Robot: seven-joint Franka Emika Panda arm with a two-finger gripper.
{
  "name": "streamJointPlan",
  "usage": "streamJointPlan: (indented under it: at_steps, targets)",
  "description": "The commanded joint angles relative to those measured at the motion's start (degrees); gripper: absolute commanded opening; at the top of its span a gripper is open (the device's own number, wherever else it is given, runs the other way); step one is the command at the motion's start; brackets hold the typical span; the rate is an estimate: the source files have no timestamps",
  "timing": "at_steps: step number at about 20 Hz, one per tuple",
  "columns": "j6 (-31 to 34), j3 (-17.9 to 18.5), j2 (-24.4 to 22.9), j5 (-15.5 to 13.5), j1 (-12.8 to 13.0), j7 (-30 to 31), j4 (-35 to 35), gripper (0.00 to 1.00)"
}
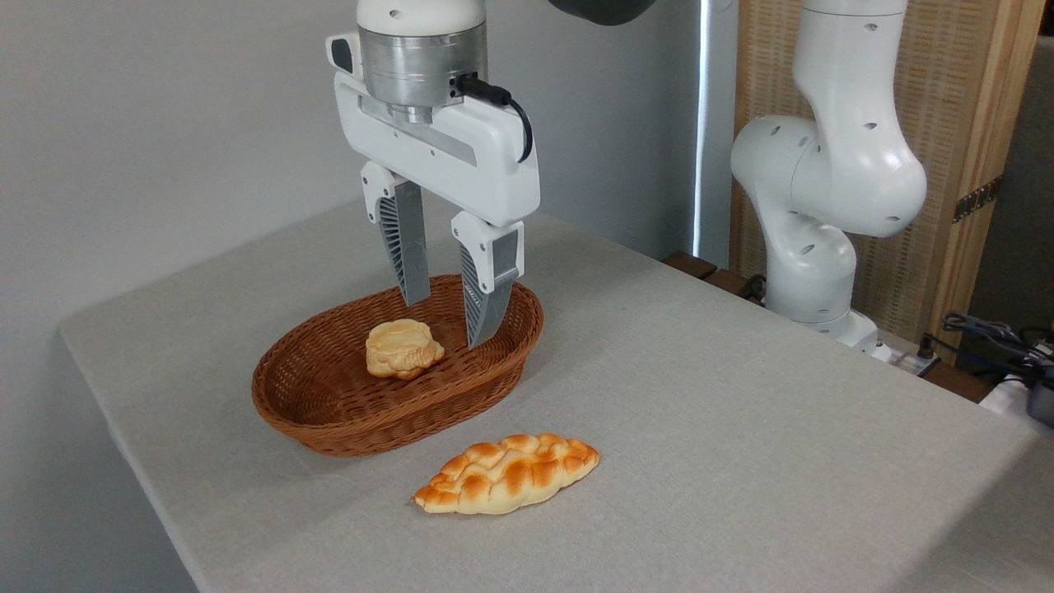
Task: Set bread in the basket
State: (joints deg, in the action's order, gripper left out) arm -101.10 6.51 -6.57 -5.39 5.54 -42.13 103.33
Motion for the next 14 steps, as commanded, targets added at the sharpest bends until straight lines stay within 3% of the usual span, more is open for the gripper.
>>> streamJointPlan:
  at_steps: [1,14]
  targets:
    - [0.03,1.39,0.15,-0.41,0.17,0.47,-0.94,1.00]
    - [0.20,1.14,0.50,-0.50,0.26,1.26,-2.17,1.00]
